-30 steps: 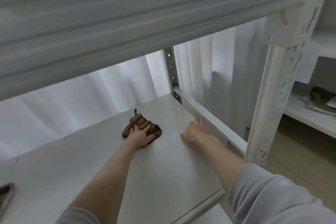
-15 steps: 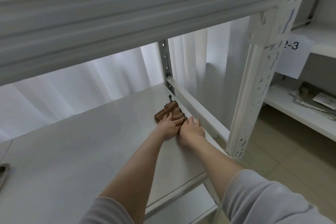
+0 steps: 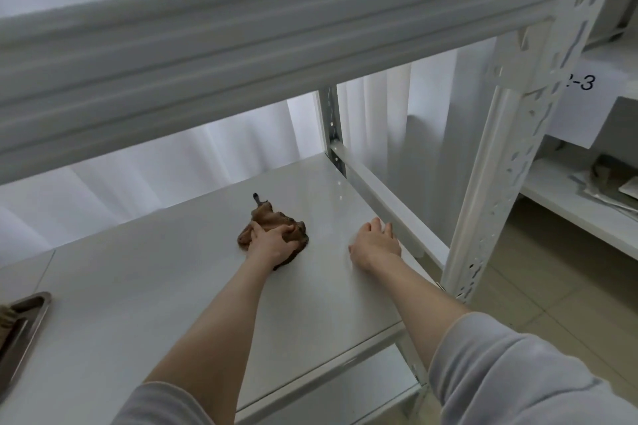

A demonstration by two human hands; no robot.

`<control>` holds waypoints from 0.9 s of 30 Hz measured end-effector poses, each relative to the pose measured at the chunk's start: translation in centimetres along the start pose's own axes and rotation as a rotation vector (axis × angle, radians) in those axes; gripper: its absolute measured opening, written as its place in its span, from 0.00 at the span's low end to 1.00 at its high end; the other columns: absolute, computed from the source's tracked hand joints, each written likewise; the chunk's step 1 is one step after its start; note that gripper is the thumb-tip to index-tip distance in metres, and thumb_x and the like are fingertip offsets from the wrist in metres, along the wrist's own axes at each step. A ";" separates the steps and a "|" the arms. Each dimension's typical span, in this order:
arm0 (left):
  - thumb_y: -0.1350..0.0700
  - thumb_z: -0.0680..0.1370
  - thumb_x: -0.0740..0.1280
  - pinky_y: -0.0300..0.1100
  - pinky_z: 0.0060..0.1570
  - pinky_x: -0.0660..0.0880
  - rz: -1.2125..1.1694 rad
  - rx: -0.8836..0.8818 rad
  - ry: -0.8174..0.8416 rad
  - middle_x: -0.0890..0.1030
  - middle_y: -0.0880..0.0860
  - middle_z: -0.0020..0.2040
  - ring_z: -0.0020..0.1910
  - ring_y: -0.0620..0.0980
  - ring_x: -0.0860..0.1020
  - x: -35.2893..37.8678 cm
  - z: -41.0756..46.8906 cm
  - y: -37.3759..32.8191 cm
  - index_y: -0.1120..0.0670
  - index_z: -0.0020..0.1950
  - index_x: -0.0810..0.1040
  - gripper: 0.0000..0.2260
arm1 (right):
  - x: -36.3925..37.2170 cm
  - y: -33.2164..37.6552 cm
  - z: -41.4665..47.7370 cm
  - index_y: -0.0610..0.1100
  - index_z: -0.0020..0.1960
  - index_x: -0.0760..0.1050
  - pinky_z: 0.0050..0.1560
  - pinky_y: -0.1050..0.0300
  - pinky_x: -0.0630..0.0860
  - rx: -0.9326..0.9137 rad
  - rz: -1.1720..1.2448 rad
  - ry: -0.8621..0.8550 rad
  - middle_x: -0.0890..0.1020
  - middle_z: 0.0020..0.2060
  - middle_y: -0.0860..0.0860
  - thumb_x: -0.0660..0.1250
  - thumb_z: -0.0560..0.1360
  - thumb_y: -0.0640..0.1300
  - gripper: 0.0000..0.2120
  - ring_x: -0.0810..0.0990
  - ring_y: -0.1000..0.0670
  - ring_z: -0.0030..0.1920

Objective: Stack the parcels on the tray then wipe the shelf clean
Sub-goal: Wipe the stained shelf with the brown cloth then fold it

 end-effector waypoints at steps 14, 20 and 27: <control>0.57 0.80 0.58 0.52 0.76 0.48 0.091 0.533 0.203 0.55 0.55 0.78 0.78 0.56 0.48 5.0 1.9 -11.3 0.42 0.72 0.67 0.21 | -1.8 -0.5 0.0 0.38 0.70 0.62 0.63 0.50 0.69 0.011 0.076 -0.366 0.68 0.68 0.42 0.48 0.82 0.37 0.17 0.68 0.42 0.68; 0.54 0.78 0.65 0.45 0.73 0.57 0.010 0.487 0.100 0.57 0.52 0.78 0.77 0.50 0.53 3.4 -0.3 -6.4 0.41 0.65 0.76 0.17 | -0.2 1.0 -1.0 0.38 0.75 0.57 0.72 0.50 0.60 -0.009 -0.048 -0.277 0.60 0.74 0.43 0.49 0.81 0.39 0.22 0.55 0.41 0.75; 0.41 0.76 0.64 0.52 0.75 0.54 0.104 0.076 -0.010 0.54 0.57 0.77 0.76 0.58 0.53 -0.3 -1.5 4.4 0.40 0.72 0.66 0.25 | 1.7 4.4 -3.0 0.37 0.78 0.45 0.76 0.44 0.43 -0.081 -0.155 -0.082 0.45 0.78 0.42 0.56 0.78 0.62 0.41 0.39 0.39 0.77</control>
Point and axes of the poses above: each hand's wrist, its own z-axis towards the middle knuckle, its own x-axis out of the palm, y = z × x, the point moved 2 cm from there along z, towards the middle knuckle
